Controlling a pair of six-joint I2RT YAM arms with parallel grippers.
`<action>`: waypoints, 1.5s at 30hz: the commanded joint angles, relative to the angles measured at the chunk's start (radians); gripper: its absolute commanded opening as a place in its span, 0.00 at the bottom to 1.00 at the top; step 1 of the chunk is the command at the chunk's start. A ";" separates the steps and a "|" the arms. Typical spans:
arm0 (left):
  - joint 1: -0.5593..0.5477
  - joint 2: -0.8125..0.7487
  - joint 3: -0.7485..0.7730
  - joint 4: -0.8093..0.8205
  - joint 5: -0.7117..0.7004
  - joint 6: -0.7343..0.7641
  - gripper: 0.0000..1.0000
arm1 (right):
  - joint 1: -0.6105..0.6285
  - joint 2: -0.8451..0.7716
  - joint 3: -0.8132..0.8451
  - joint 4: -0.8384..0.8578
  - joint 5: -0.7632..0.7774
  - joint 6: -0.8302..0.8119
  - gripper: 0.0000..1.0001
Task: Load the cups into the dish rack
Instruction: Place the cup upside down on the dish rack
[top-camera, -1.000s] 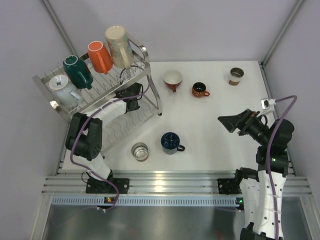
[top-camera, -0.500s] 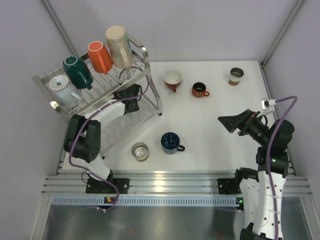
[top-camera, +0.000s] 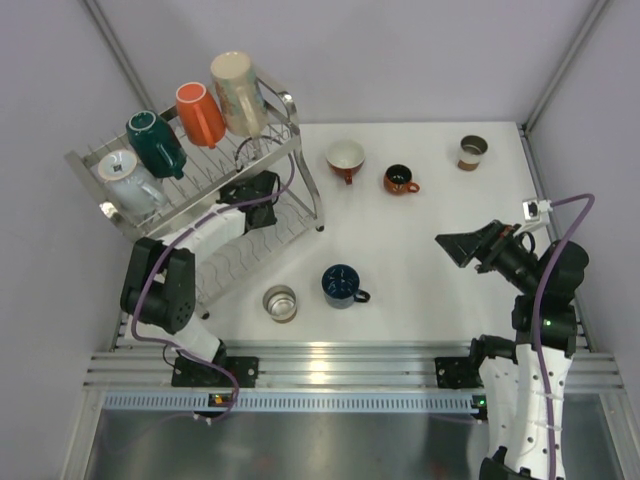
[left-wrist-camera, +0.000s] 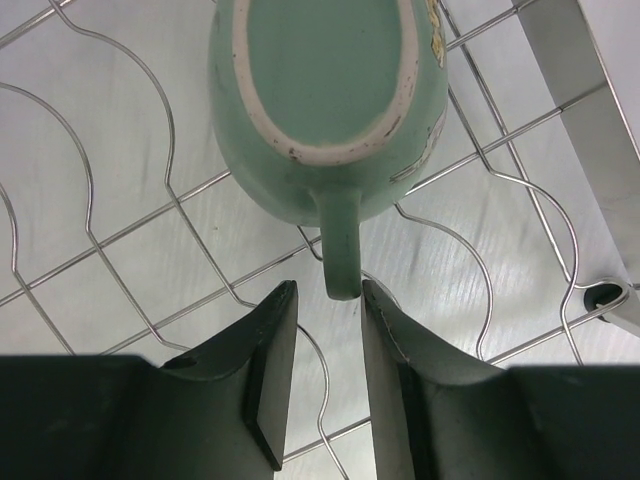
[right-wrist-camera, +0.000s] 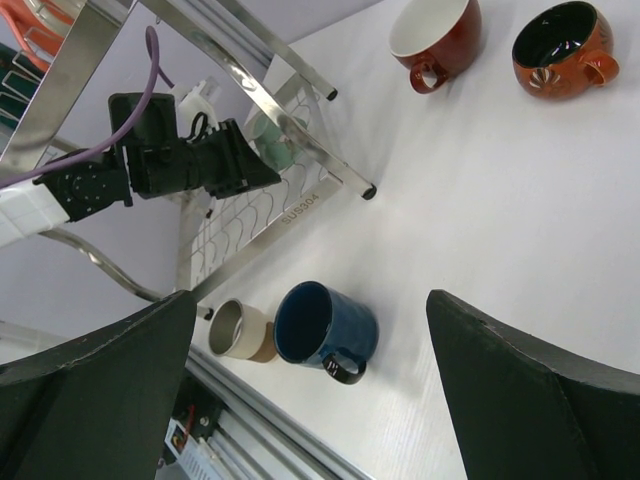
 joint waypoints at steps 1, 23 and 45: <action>0.000 -0.046 -0.018 0.023 -0.005 0.024 0.38 | 0.017 -0.012 0.040 0.001 0.006 -0.021 0.99; -0.055 -0.078 -0.046 -0.016 -0.040 0.056 0.39 | 0.017 -0.002 0.056 -0.001 0.007 -0.021 0.99; -0.139 -0.123 -0.087 -0.039 -0.116 0.058 0.31 | 0.017 -0.022 0.045 -0.006 0.006 -0.022 0.99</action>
